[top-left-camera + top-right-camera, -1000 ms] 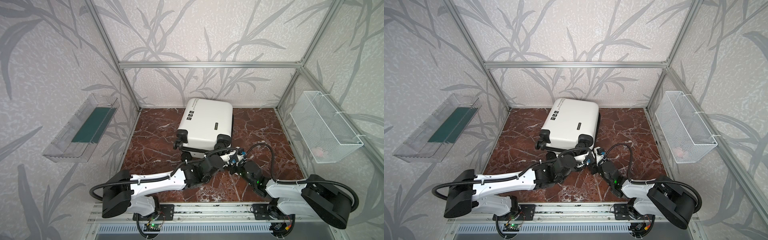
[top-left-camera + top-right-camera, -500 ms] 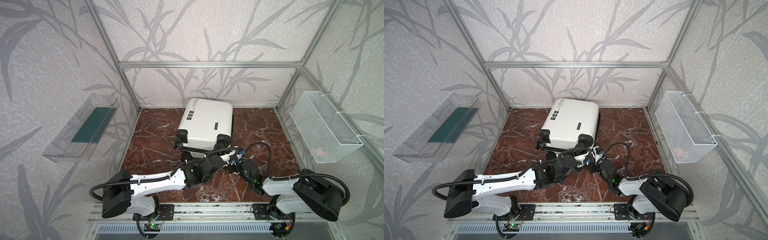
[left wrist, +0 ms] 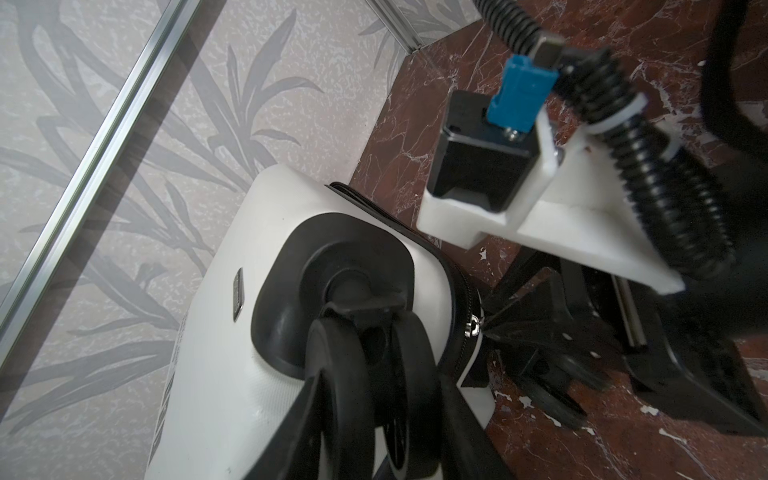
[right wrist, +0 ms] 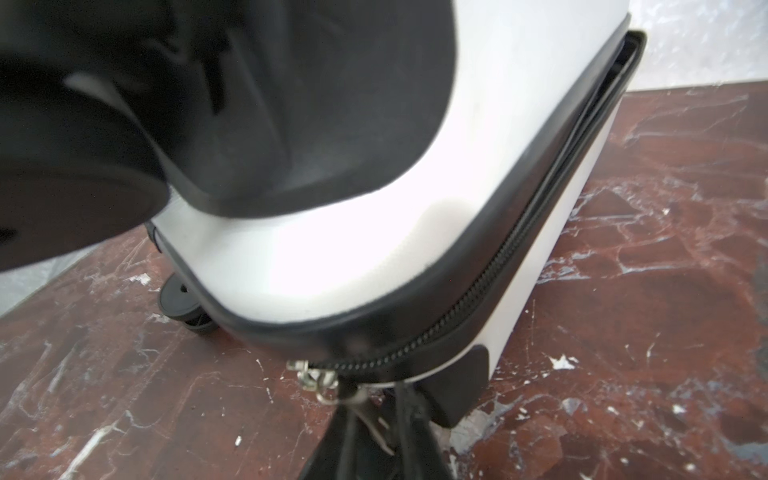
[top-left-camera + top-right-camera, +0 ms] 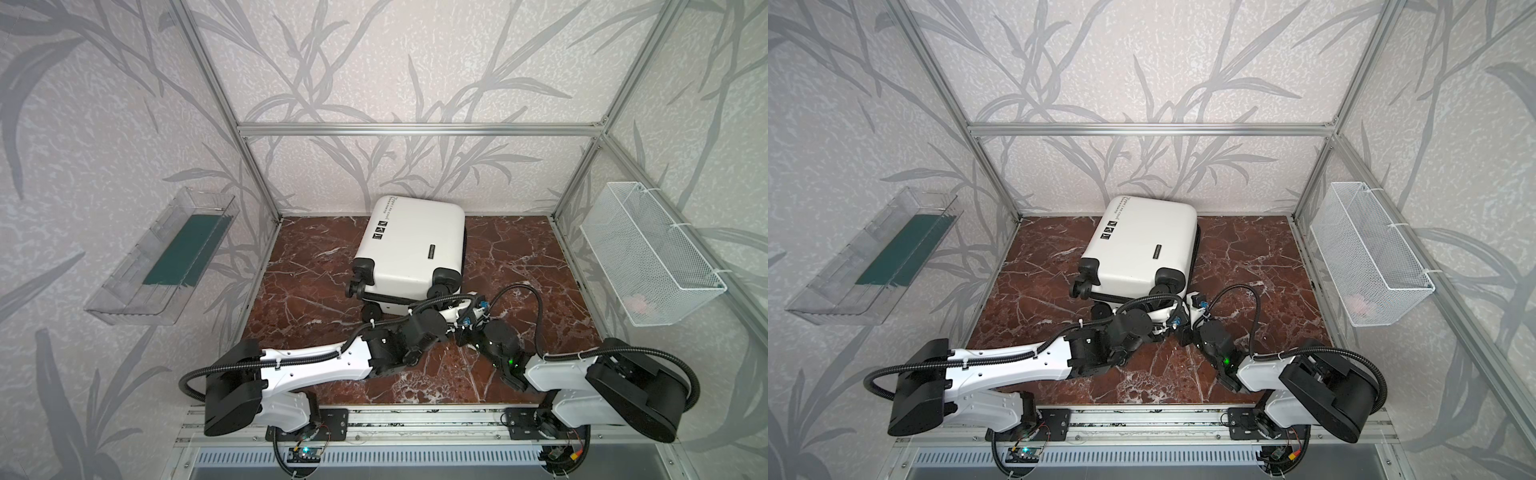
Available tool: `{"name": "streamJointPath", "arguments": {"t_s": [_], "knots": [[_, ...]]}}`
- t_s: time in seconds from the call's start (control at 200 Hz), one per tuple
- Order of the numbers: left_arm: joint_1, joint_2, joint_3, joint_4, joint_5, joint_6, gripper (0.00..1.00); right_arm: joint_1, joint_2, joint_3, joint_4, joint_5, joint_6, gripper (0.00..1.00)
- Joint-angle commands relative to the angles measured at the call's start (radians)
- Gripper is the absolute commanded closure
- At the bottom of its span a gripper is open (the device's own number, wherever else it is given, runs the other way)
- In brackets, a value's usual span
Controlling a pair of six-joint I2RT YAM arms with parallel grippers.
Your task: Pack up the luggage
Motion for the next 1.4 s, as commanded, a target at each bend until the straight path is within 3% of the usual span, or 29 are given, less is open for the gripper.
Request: {"name": "streamJointPath", "arguments": {"t_s": [0.0,0.15,0.271,0.406,0.586,0.691,1.097,1.398], "knots": [[0.004,-0.034,0.031,0.087,-0.003,-0.015,1.00,0.009,-0.027,0.028,0.054,0.005,-0.010,0.88],[0.004,-0.034,0.030,0.087,-0.004,-0.017,1.00,0.015,-0.033,0.027,0.055,0.003,-0.011,0.93],[0.003,-0.034,0.030,0.086,-0.004,-0.018,1.00,0.019,-0.042,0.033,0.044,0.007,-0.011,0.85],[0.004,-0.034,0.030,0.085,-0.005,-0.019,1.00,0.018,-0.047,0.041,0.036,0.017,-0.013,0.82],[0.004,-0.035,0.029,0.085,-0.005,-0.018,1.00,0.019,-0.045,0.044,0.025,0.025,-0.011,0.90],[0.004,-0.035,0.028,0.086,-0.006,-0.021,1.00,0.019,-0.050,0.032,0.022,0.040,-0.005,1.00],[0.004,-0.037,0.026,0.090,-0.004,-0.022,1.00,0.019,-0.182,0.009,-0.134,0.159,0.035,1.00],[0.004,-0.040,0.023,0.093,-0.003,-0.021,1.00,0.017,-0.183,0.025,-0.284,0.263,0.109,1.00]]}}
